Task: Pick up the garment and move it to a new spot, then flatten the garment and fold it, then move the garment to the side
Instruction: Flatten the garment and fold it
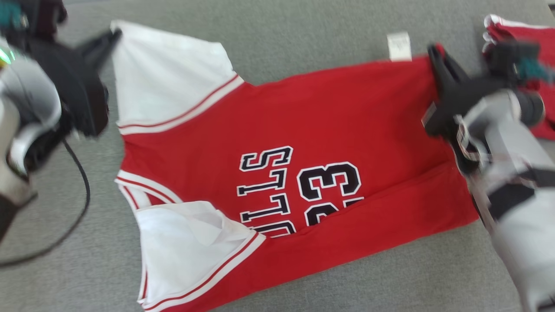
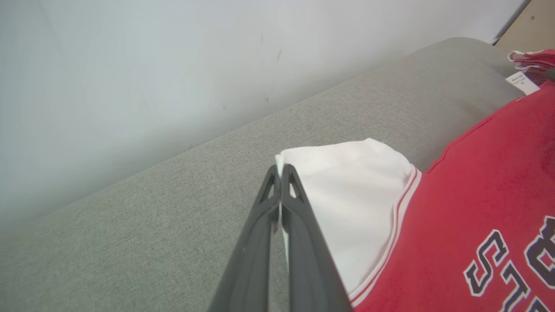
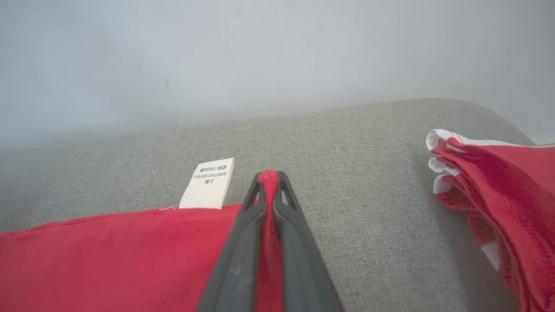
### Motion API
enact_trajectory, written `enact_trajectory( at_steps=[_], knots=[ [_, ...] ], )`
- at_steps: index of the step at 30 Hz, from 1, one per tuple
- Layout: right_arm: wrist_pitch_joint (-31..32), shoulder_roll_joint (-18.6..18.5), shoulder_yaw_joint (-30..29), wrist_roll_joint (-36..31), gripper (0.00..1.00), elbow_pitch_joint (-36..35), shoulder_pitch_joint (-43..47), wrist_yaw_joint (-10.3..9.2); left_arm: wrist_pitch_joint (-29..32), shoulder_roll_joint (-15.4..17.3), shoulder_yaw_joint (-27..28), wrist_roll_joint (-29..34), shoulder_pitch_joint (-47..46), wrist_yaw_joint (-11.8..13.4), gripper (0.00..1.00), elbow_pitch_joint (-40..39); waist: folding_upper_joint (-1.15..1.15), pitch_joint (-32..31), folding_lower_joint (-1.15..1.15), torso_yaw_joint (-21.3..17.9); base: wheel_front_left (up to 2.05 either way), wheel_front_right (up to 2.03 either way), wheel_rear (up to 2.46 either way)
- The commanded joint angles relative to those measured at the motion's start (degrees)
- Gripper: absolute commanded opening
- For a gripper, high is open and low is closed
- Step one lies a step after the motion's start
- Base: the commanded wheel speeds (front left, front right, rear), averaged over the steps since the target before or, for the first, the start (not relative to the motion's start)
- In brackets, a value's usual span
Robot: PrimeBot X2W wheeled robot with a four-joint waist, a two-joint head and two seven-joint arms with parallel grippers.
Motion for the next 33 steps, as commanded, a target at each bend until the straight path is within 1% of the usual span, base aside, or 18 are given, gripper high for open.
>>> enact_trajectory(
  at_steps=[1, 4, 6, 9, 10, 11, 16, 19, 25, 28, 33],
  knots=[
    [-2.21, -3.04, 2.37, 2.93, 0.00, -3.36, 4.57, -0.16, -1.68, 1.44, 0.00, -1.17, 3.52, 0.13, 0.00, -2.84, 0.00, -2.37, 0.00, 2.04, 0.00, 0.00, 0.00],
    [-5.93, -6.86, 5.09, 7.09, 0.00, -8.14, 10.23, -0.16, -3.76, 3.28, 0.61, -3.07, 8.53, 0.58, 0.00, -7.70, 0.00, -3.88, 0.00, 3.20, 0.00, 0.00, 0.00],
    [-8.49, -8.94, 6.07, 9.20, 0.00, -10.62, 13.52, -0.16, -4.97, 4.62, 1.31, -4.19, 12.05, 1.75, 0.00, -11.14, 0.00, -4.71, 0.00, 3.76, 0.00, 0.00, 0.00],
    [-11.70, -11.57, 6.11, 11.65, 0.00, -13.24, 17.65, -0.16, -6.29, 6.68, 2.28, -6.77, 17.68, 4.19, 0.00, -16.79, 0.00, -5.95, 0.00, 4.36, 0.00, 0.00, 0.00],
    [-12.43, -12.24, 6.11, 12.25, 0.00, -14.00, 18.87, -0.16, -6.58, 7.57, 2.51, -7.11, 19.54, 5.11, 0.00, -18.83, 0.00, -6.28, 0.00, 4.52, 0.00, 0.00, 0.00],
    [-12.43, -12.24, 6.11, 12.25, 0.00, -14.00, 18.87, -0.16, -6.58, 7.57, 2.51, -7.11, 19.54, 5.11, 0.00, -18.83, 0.00, -6.28, 0.00, 4.52, 0.00, 0.00, 0.00],
    [-14.23, -14.33, 4.86, 11.66, 0.00, -17.88, 24.13, -0.16, -9.47, 10.55, 4.17, -10.47, 28.18, 9.75, 0.00, -27.37, 0.00, -7.46, 0.00, 5.22, 0.00, 0.00, 0.00],
    [-14.22, -14.37, 2.00, 9.46, 0.00, -21.77, 27.38, -0.16, -11.10, 11.83, 4.86, -12.13, 32.83, 12.07, 0.00, -32.26, 0.00, -7.41, 0.00, 5.47, 0.00, 0.00, 0.00],
    [-14.26, -11.71, -4.56, 4.72, 0.00, -28.25, 34.21, -0.16, -14.64, 13.58, 5.70, -14.35, 40.90, 15.76, 0.00, -39.51, 0.00, -6.56, 0.00, 5.76, 0.00, 0.00, 0.00],
    [-14.25, -10.11, -6.49, 2.44, 0.00, -30.12, 36.99, -0.16, -16.18, 13.41, 5.52, -15.54, 44.08, 16.56, 0.00, -41.57, 0.00, -6.13, 0.00, 5.94, 0.00, 0.00, 0.00],
    [-14.26, -7.47, -9.14, -0.14, 0.00, -31.96, 40.10, -0.16, -17.82, 12.91, 4.85, -17.04, 48.04, 16.96, 0.00, -43.00, 0.00, -5.70, 0.00, 6.23, 0.00, 0.00, 0.00]
  ],
)
